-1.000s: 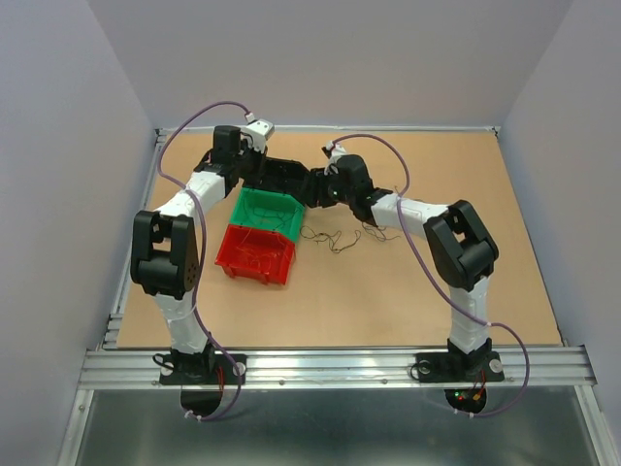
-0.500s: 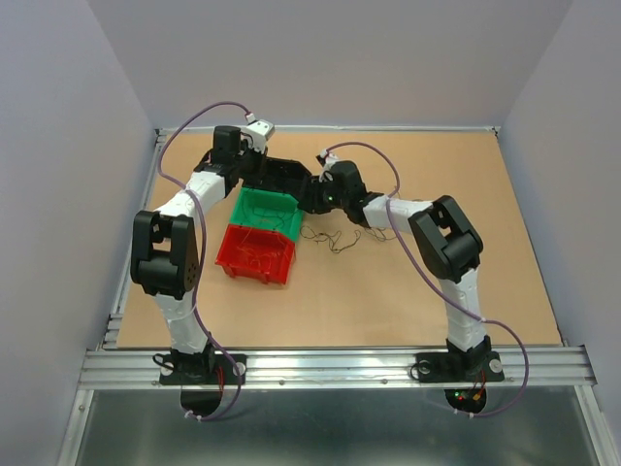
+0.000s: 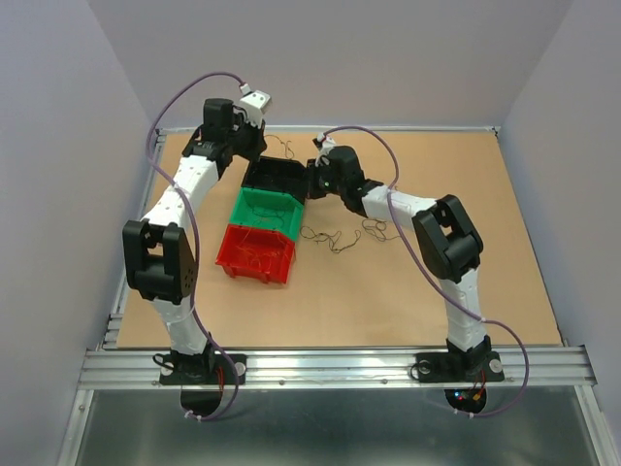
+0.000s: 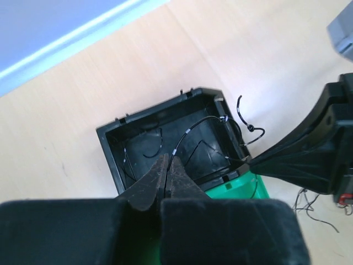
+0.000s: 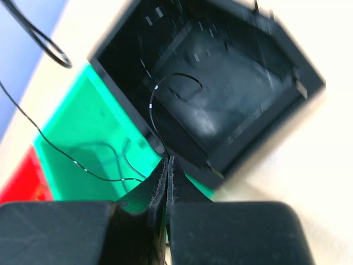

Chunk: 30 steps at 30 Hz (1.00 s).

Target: Untangle the cables

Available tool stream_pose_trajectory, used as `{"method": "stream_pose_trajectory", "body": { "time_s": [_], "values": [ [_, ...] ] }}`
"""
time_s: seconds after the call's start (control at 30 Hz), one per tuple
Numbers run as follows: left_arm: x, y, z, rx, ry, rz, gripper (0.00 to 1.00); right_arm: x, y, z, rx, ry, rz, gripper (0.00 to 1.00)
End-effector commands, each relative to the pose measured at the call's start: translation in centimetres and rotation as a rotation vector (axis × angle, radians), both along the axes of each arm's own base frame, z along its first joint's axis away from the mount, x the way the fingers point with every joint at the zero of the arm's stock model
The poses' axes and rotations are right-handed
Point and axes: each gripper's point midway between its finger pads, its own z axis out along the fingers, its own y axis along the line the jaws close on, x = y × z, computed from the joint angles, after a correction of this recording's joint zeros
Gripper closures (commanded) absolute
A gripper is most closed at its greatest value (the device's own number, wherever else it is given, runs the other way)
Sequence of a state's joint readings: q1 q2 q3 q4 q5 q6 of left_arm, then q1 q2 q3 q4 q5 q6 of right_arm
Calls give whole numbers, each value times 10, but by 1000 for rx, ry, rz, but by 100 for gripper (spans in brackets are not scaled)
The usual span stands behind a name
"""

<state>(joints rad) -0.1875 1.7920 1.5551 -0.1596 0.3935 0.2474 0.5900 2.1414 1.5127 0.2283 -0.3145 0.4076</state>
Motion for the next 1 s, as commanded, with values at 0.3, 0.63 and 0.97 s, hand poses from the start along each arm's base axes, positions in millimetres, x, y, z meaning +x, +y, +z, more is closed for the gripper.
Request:
{"method": "stream_pose_trajectory", "body": {
  "time_s": [0.3,0.63,0.97],
  "values": [
    [20,1,138,-58,-264,21,100,42,5,62,86,-138,8,100],
    [74,-1,150,8,-474,16,100,69,7,49,89,-148,-3,100],
    [85,-15,93,18,-570,-75,100,74,6,28,56,-203,-4,99]
  ]
}}
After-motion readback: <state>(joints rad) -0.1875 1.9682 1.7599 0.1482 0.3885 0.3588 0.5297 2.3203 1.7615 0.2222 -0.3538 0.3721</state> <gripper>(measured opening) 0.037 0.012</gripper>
